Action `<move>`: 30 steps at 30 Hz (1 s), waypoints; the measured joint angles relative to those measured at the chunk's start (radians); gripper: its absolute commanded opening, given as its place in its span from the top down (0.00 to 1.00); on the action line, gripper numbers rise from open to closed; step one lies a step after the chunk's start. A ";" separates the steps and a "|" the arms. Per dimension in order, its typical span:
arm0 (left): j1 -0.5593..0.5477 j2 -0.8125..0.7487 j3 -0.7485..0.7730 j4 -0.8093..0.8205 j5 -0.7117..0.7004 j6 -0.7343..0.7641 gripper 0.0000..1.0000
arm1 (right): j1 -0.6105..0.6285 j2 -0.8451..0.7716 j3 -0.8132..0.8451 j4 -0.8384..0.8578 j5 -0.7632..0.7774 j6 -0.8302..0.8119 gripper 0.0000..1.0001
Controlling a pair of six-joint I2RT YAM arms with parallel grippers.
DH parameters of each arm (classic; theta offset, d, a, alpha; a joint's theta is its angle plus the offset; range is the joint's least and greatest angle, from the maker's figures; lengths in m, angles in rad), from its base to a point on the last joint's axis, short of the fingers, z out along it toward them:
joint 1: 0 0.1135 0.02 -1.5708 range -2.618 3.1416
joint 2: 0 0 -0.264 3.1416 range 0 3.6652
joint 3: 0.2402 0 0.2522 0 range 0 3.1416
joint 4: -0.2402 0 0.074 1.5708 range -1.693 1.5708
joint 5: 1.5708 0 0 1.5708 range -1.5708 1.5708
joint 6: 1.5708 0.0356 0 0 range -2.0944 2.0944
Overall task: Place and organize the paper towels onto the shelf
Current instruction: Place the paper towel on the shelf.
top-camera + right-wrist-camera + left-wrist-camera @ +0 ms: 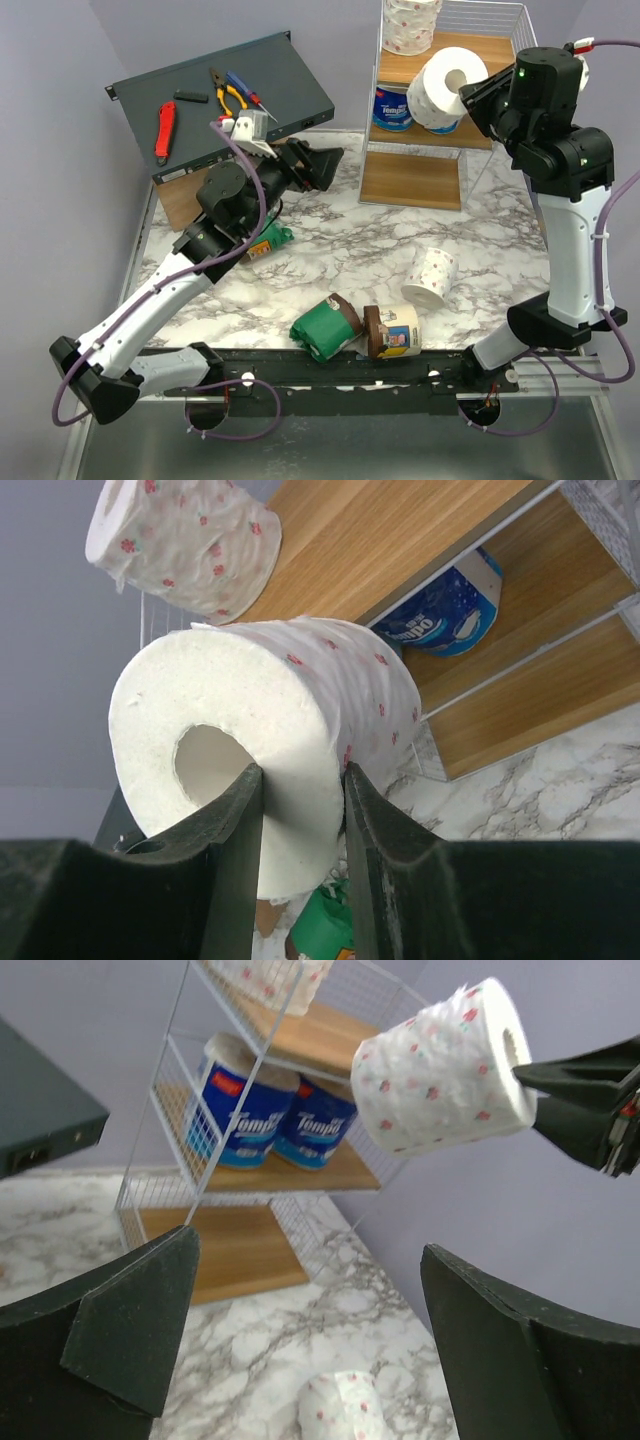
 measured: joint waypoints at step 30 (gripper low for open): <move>-0.032 0.448 0.316 0.533 0.216 0.531 0.02 | 0.000 0.034 -0.038 0.205 0.093 0.002 0.99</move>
